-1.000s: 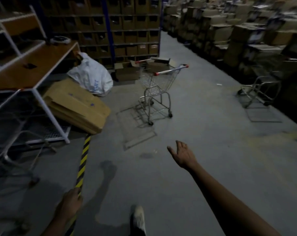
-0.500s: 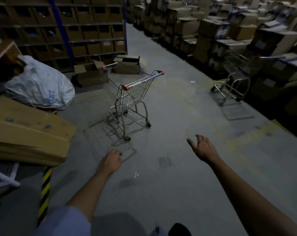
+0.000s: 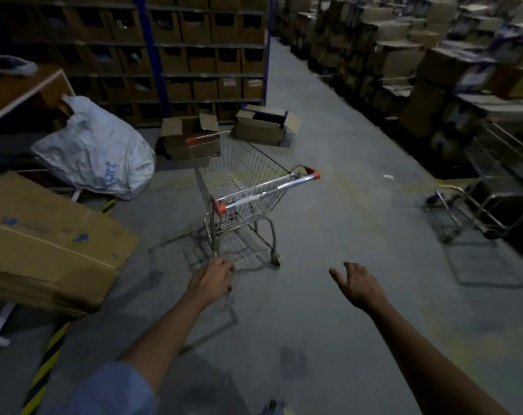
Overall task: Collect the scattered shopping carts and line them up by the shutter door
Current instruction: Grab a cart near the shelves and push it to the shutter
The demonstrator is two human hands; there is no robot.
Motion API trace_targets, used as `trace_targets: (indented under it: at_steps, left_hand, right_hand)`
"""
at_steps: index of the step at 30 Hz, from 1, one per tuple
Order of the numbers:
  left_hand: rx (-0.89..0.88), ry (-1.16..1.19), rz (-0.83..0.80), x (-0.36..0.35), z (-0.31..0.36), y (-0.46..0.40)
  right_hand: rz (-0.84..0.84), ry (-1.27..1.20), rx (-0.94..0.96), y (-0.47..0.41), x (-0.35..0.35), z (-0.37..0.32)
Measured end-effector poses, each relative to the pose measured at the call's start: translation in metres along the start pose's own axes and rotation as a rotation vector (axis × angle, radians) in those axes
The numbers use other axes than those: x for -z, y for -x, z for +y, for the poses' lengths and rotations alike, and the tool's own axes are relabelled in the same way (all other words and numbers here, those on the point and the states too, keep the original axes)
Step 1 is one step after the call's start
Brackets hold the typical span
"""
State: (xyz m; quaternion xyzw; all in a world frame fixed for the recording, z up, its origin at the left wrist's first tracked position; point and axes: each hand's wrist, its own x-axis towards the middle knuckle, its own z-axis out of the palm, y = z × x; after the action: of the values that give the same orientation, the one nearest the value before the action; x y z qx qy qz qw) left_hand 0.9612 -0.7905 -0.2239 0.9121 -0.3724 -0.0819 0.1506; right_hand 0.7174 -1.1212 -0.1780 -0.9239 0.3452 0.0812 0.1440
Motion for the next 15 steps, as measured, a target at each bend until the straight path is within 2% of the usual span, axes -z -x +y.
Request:
trace_targets:
  at_steps: [5,8,11,13,15]
  left_hand:
    - [-0.024,-0.033,0.245,0.012,0.021,-0.100]
    - [0.094,-0.104,0.280,0.014,0.019,-0.181]
    - [0.243,-0.100,0.204,0.012,0.027,-0.240]
    - [0.335,-0.101,0.056,0.023,0.031,-0.263]
    - [0.390,-0.206,-0.004,0.035,0.029,-0.278]
  right_hand:
    - [0.058,0.083,0.168,-0.148,0.056,-0.012]
    - [0.100,0.101,0.309,-0.234,0.082,-0.038]
    - [0.166,0.177,0.463,-0.314,0.089,-0.051]
    - [0.189,0.202,0.564,-0.359,0.092,-0.064]
    - [0.220,0.289,0.668,-0.398,0.081,-0.068]
